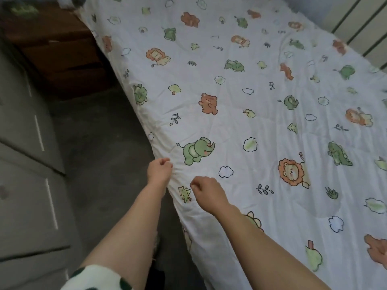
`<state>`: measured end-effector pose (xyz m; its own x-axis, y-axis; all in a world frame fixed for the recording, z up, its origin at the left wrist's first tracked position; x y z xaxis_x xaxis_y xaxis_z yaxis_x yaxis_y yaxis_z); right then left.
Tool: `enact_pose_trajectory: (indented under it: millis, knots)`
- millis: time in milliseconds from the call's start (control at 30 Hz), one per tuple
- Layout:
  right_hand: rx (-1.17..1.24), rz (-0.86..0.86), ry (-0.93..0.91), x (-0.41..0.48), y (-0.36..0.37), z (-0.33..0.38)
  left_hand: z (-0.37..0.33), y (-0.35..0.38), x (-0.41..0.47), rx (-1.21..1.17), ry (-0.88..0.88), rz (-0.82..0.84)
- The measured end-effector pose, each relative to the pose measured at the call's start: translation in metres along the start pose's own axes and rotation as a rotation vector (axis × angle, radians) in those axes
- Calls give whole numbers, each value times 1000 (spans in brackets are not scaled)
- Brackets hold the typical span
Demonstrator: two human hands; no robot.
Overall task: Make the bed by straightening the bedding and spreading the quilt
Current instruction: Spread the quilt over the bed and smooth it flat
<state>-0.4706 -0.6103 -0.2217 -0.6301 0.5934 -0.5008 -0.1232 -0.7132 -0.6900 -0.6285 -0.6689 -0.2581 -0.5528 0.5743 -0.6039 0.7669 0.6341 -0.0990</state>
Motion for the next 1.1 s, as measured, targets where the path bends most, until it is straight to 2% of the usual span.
enact_pose_trajectory:
  millis: [133, 267, 333, 533, 700, 767, 867, 967, 1033, 1100]
  knots:
    - [78, 9, 45, 90, 19, 20, -6, -18, 98, 15, -87, 12]
    - [273, 83, 146, 150, 61, 27, 6, -32, 171, -8, -187, 6]
    - [286, 96, 176, 173, 80, 28, 11, -34, 199, -27, -225, 21]
    - [254, 36, 91, 214, 82, 34, 38, -32, 260, -101, -370, 29]
    - [266, 4, 59, 229, 70, 31, 65, -26, 285, -372, -468, 21]
    - [262, 6, 45, 230, 68, 32, 57, -31, 282, -412, -435, -5]
    - [149, 14, 9, 223, 72, 36, 49, -52, 273, -431, -386, -131]
    - [-147, -16, -64, 211, 78, 54, 36, -78, 262, -468, -317, -174]
    - [-312, -39, 23, 203, 80, 63, 27, -92, 255, -479, -270, -192]
    - [-323, -66, 146, 193, 83, 74, 15, -105, 246, -494, -216, -205]
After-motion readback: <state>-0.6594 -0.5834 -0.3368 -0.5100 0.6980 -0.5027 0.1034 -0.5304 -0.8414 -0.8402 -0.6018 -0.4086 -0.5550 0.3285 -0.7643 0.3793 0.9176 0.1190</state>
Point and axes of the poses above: each hand's wrist, its own x-axis towards the middle knuckle, its own y-axis out of the palm, z = x × y, the point moved 8 cm from there along x, towards the middle knuckle, and after that the axes turned 11 degrees about z, right-handed, at the moved point
